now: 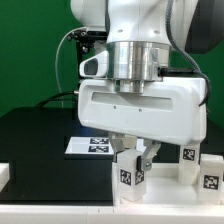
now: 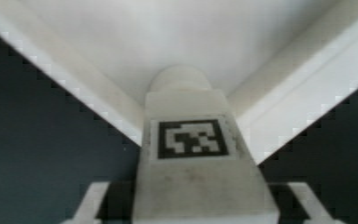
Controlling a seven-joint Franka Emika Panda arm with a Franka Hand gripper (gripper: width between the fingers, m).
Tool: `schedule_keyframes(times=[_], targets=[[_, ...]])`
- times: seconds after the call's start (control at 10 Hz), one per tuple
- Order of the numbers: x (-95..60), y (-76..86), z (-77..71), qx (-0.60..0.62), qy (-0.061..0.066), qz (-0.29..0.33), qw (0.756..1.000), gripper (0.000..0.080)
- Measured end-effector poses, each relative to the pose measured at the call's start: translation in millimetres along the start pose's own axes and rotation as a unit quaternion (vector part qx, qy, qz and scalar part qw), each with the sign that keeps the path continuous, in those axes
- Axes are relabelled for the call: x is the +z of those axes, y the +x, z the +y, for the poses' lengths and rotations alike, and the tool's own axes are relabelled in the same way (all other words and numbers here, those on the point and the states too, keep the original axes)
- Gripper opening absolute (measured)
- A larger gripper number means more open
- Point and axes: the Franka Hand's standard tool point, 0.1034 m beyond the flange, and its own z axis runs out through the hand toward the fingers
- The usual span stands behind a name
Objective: Assemble square table
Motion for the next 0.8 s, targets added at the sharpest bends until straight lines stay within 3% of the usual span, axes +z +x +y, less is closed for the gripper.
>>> schedule_keyframes(times=[0.3,0.5,0.7,0.8], targets=[[0.8,-3.2,0.6,0.209,-0.008,-0.014,0.978,0.0289],[0.8,-12.1,-5.9,0.372,-0.003,-0.019,0.928,0.0290],[1.6,-10.7,-0.5,0.465,0.042,-0.020,0.884,0.0291],[1.3,-12.9,-2.5,0.454,0.040,-0.022,0.890,0.0378]])
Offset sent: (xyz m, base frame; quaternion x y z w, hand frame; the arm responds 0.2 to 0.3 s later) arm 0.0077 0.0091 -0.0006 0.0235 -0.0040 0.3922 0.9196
